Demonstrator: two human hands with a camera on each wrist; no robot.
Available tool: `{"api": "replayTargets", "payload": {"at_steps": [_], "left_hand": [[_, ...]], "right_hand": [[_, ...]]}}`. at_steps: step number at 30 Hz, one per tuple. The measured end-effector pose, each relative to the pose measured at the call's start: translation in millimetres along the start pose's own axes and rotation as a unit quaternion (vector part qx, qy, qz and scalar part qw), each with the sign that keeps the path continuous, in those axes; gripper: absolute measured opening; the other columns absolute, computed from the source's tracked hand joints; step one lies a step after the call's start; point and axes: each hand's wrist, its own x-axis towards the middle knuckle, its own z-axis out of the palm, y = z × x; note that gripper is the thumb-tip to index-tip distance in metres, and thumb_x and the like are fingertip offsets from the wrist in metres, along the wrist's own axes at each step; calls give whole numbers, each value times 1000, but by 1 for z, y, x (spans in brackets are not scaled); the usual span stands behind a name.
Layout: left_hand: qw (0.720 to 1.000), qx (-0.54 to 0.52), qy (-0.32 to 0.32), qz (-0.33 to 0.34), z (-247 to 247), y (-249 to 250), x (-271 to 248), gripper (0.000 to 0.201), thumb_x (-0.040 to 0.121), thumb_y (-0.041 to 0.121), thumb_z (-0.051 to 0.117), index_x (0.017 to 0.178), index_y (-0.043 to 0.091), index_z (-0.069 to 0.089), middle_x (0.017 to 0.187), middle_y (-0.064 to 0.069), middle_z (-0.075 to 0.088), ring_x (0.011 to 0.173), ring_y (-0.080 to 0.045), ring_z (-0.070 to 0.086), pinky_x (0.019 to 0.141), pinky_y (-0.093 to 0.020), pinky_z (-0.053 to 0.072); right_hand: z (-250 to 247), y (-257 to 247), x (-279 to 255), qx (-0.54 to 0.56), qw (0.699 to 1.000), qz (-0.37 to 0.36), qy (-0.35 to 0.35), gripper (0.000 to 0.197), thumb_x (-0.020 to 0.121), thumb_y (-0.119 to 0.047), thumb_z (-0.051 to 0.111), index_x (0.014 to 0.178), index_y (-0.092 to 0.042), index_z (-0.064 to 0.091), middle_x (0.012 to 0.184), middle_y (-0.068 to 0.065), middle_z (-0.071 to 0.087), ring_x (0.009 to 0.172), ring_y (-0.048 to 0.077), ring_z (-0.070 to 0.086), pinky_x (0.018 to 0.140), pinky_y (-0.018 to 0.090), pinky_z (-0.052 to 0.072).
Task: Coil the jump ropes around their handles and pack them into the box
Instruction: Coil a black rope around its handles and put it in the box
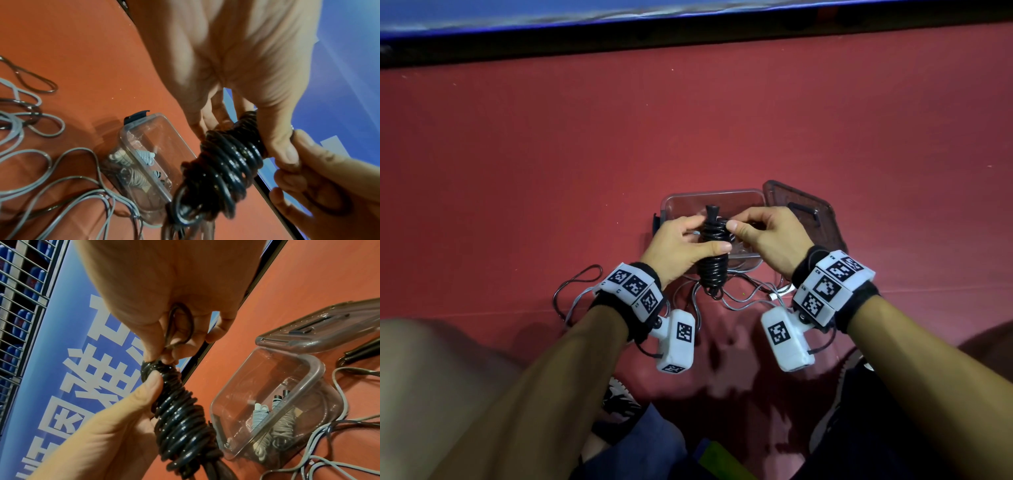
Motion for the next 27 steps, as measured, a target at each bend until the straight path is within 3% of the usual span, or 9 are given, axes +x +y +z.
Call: {"api": "replayTargets", "payload": {"at_steps": [3,6,9,11,15,19,22,25,27], "left_hand": [[1000,-23,-2,-4,-2,2,0,37,82,3,80,117,11,73,111,-9,76,105,-20,71,100,-33,54],[999,-45,4,-11,-1,6,-1,31,87,-4,72,115,9,70,102,-3,78,97,-13,73,88,-22,54],[998,-63,28,-13,-2,5,1,34,85,-2,74,118,5,67,106,-10,75,103,-23,71,96,-35,54],[996,-82,30,-26,-3,4,2,38,86,2,73,123,6,65,111,-15,72,108,-32,68,102,-46,53],[991,-124,1,-56,-3,5,1,31,97,-4,57,122,13,64,108,-7,73,103,-22,70,99,-44,54],[987,-147,-18,-58,-2,5,1,28,100,-4,50,123,6,63,115,-22,70,108,-32,69,100,-47,54],[982,-180,-8,-59,-1,5,0,36,96,0,56,132,-4,54,125,-34,62,114,-43,65,100,-52,53],[982,-178,1,-68,-2,7,0,34,100,0,53,134,-4,53,127,-34,61,117,-44,63,98,-51,54],[983,-168,-5,-72,-3,7,0,31,101,3,52,132,0,55,120,-25,68,115,-38,65,98,-52,53]], "right_hand": [[-2,-1,-1,16,1000,-10,-3,13,94,-27,68,89,-20,77,60,-22,64,59,-4,56,71,25,43],[-1,-1,-1,29,999,-17,-15,15,98,-18,62,102,-18,77,68,-19,67,64,-7,56,74,21,44],[3,0,-1,49,998,-11,-23,21,99,-15,59,114,-19,74,76,-11,69,68,1,57,79,26,46],[2,-1,-1,70,997,-8,-7,19,98,-15,61,111,-20,73,77,-5,70,69,3,60,79,28,48],[0,-7,-3,144,989,-22,5,16,96,-9,64,106,-19,72,77,7,68,71,20,60,70,38,49],[1,-6,-5,148,987,-55,-7,27,95,-6,64,116,-22,71,76,-6,68,70,13,60,62,29,49],[2,-6,-4,162,986,-44,0,24,94,-8,66,113,-20,74,81,13,72,71,16,61,66,32,50],[3,-7,-6,170,984,-48,8,27,93,-9,68,119,-16,73,81,10,74,70,12,59,67,22,49],[2,-7,-7,172,984,-53,-1,28,93,-11,68,120,-17,72,86,16,75,71,12,56,66,20,47]]}}
